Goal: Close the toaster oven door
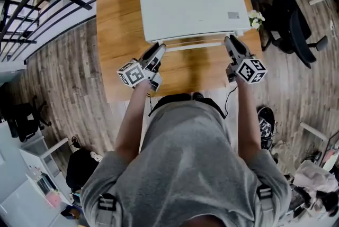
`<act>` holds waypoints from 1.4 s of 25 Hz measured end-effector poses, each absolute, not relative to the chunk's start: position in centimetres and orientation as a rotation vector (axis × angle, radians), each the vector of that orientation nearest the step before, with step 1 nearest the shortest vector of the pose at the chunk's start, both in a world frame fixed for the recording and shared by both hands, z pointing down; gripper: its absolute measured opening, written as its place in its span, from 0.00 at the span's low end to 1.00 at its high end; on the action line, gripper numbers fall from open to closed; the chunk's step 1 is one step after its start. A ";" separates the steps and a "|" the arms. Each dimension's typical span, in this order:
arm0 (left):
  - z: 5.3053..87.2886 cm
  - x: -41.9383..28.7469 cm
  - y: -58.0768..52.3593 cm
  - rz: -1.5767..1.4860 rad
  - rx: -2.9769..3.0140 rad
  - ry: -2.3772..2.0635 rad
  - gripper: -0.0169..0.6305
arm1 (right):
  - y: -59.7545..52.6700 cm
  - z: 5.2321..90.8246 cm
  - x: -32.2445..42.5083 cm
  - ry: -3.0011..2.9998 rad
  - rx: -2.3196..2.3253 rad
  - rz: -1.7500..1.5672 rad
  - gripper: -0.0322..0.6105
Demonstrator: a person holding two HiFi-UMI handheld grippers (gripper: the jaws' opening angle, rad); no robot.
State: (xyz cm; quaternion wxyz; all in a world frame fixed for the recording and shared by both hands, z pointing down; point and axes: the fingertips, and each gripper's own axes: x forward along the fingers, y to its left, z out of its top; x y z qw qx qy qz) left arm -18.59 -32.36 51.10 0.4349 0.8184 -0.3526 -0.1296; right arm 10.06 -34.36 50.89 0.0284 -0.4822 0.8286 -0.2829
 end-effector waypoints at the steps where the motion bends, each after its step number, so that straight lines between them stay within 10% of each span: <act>1: 51.1 -18.6 -32.5 -0.326 2.035 -0.876 0.29 | -34.5 50.8 10.1 2.557 -1.488 -0.872 0.23; 35: 50.1 -20.1 -30.4 -0.201 2.161 -1.077 0.22 | -34.4 49.0 9.6 2.706 -1.475 -0.735 0.22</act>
